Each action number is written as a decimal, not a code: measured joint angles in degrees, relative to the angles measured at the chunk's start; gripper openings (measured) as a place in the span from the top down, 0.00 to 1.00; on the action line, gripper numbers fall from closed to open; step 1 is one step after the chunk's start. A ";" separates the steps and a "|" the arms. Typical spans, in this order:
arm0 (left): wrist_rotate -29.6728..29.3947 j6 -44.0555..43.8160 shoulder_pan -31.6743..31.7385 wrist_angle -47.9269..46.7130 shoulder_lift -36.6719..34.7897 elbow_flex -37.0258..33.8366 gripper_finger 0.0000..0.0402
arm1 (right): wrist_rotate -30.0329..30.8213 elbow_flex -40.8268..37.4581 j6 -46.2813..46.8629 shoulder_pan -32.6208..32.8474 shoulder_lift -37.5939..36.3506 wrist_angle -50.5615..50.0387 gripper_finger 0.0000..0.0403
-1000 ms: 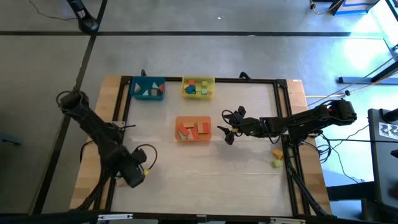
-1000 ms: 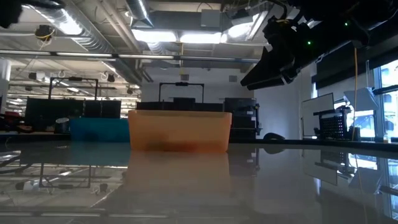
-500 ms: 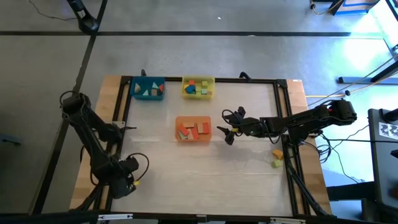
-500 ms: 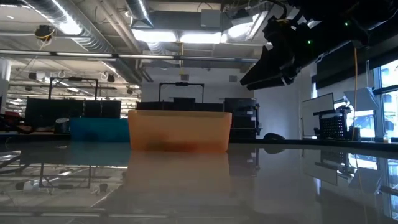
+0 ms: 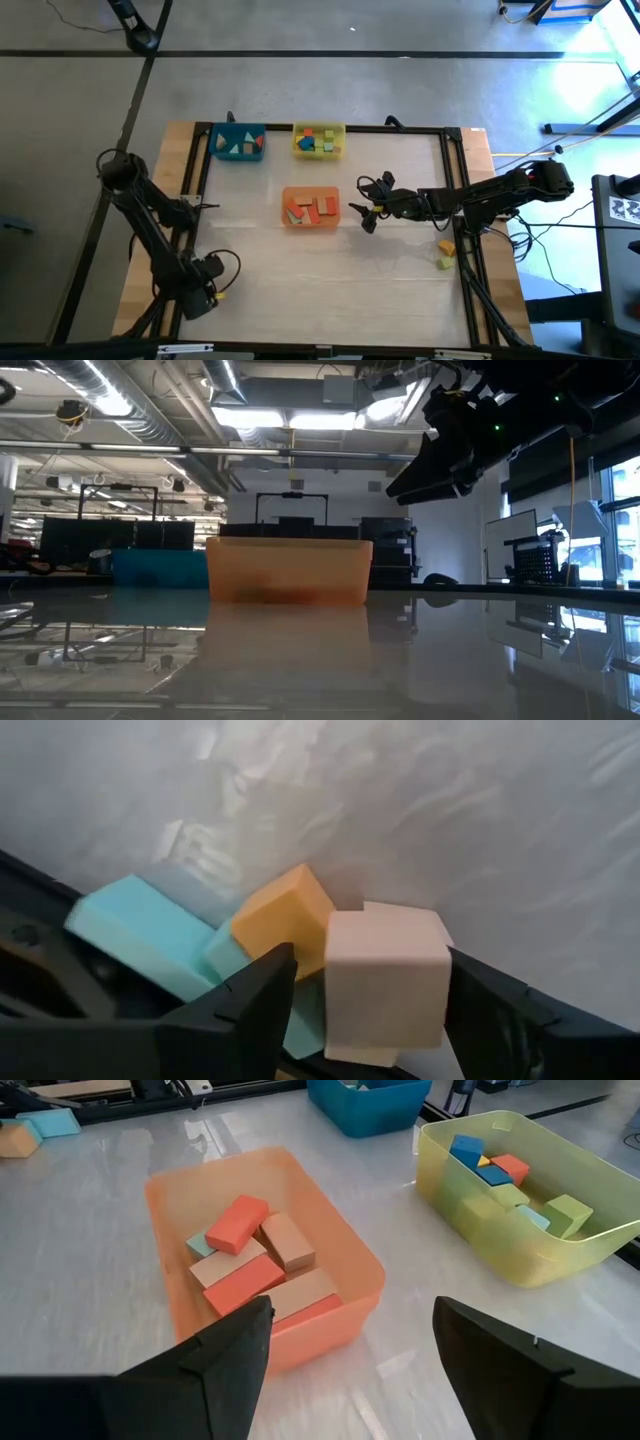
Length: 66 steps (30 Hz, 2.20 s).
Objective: Sort blocks by size
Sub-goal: Put the brown square block into the yellow bin
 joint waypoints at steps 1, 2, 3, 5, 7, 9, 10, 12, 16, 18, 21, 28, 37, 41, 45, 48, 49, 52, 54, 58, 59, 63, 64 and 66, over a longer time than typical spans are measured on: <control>0.26 0.02 0.00 0.98 0.00 -0.47 0.46 | 0.00 -0.01 0.00 0.00 0.00 -0.01 0.32; 0.35 0.25 0.00 1.57 -0.09 -0.71 0.47 | 0.00 0.00 0.00 0.00 0.00 -0.02 0.32; 0.40 0.49 0.02 1.62 -0.11 -0.79 0.49 | 0.00 -0.01 0.00 0.00 -0.01 -0.02 0.32; 0.43 1.43 0.17 1.56 -0.11 -0.83 0.54 | 0.00 -0.01 0.00 0.00 -0.01 -0.04 0.32; 0.44 2.07 0.46 1.15 -0.23 -0.85 0.61 | 0.00 -0.01 0.00 0.00 0.00 -0.04 0.32; 0.60 2.87 0.50 0.79 -0.42 -0.88 0.68 | 0.00 -0.01 0.00 0.00 0.00 -0.04 0.32; 0.54 3.32 0.50 0.61 -0.57 -0.90 0.70 | 0.00 0.00 0.00 0.00 -0.01 -0.04 0.32; 0.55 3.60 0.93 0.42 -1.22 -1.00 0.71 | 0.00 -0.01 -0.01 0.00 0.00 -0.04 0.32; 0.05 4.06 3.00 0.27 -4.51 -0.92 0.71 | 0.00 0.00 -0.01 0.00 0.00 -0.07 0.32; -2.01 5.30 4.48 -1.30 -6.57 -0.30 0.69 | 0.00 -0.01 -0.02 0.00 -0.01 -0.09 0.32; -7.54 8.07 8.09 -6.48 -10.19 1.10 0.67 | 0.00 -0.01 -0.02 0.00 -0.01 -0.11 0.32; -24.03 23.28 20.38 -6.82 -18.53 1.97 0.69 | -0.40 -0.01 -0.02 0.00 -0.02 -0.48 0.32; -32.19 45.56 41.28 3.14 -21.13 1.97 0.66 | -0.46 -0.01 -0.02 0.00 0.00 -0.46 0.32; -32.27 58.76 50.12 13.43 -19.82 1.97 0.67 | -0.46 -0.01 -0.02 0.00 0.00 -0.44 0.32; -32.27 70.40 57.83 24.10 -17.79 1.97 0.66 | -0.46 -0.01 -0.04 0.00 0.00 -0.44 0.32; -32.25 76.93 62.97 31.11 -15.79 1.97 0.66 | -0.46 0.00 -0.04 0.00 0.00 -0.46 0.32; -32.24 78.83 64.56 33.32 -14.92 1.97 0.66 | -0.46 -0.01 -0.04 0.00 0.00 -0.44 0.32; -31.95 83.24 68.93 39.25 -11.97 1.97 0.67 | -0.46 0.00 -0.04 0.00 0.00 -0.44 0.32; -31.23 84.90 71.62 43.07 -9.68 1.97 0.67 | -0.46 -0.01 -0.04 0.00 0.00 -0.37 0.32; -28.11 87.57 76.32 50.75 -3.97 1.97 0.66 | -0.44 -0.01 -0.04 0.00 -0.01 -0.32 0.32; -27.51 88.03 77.30 52.67 -2.47 1.97 0.66 | -0.44 -0.01 -0.04 0.00 -0.02 -0.31 0.32; -26.84 89.74 80.83 59.89 3.38 1.97 0.66 | -0.44 -0.01 -0.04 0.00 0.00 -0.31 0.32; -26.55 90.26 81.69 61.49 4.71 1.97 0.66 | -0.44 0.00 -0.04 0.00 0.00 -0.31 0.32; -25.47 90.52 83.33 64.53 7.16 1.97 0.66 | -0.44 -0.01 -0.04 0.00 0.00 -0.31 0.32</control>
